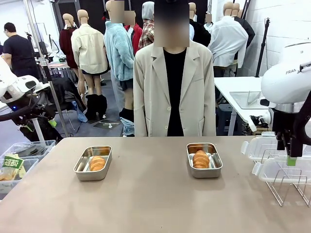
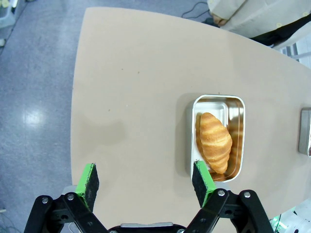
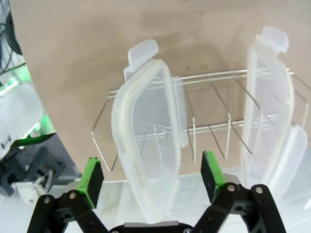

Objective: Place the bread in airtight containers.
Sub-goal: Pick up one Airtight Container lid and hand it to the human.

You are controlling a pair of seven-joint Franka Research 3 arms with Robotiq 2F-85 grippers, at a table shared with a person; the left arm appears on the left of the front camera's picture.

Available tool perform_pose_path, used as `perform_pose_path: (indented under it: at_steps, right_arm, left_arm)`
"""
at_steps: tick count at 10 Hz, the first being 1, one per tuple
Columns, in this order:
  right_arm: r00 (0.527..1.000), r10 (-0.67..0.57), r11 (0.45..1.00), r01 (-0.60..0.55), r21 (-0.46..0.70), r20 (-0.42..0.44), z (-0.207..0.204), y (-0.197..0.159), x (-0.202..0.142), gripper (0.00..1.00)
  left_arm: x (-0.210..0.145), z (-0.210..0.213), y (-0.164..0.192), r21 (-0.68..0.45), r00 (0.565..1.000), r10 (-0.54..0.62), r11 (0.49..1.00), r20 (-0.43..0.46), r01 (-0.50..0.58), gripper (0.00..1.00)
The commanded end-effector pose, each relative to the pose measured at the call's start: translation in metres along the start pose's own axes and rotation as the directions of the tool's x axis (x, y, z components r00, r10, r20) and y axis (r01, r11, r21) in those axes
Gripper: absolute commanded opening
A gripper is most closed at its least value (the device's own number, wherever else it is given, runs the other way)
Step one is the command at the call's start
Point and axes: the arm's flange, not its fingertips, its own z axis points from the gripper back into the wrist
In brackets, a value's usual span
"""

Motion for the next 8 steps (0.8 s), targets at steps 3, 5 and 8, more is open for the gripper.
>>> perform_pose_path:
  at_steps: [3,5,8]
  right_arm:
    - [0.999,0.022,0.999,-0.02,0.042,-0.048,-0.016,-0.014,0.007,1.0]
    - [0.999,0.006,1.0,-0.005,0.02,-0.035,-0.014,-0.008,0.005,0.69]
    - [0.999,-0.003,1.0,0.002,-0.009,-0.043,-0.013,-0.006,0.005,0.11]
  left_arm:
    - [0.0,0.003,0.002,0.012,1.0,-0.005,1.0,0.002,0.005,1.0]
    - [0.0,0.003,0.002,0.012,1.0,-0.005,1.0,0.002,0.005,1.0]
    - [0.0,0.003,0.002,0.012,1.0,-0.005,1.0,0.002,0.005,1.0]
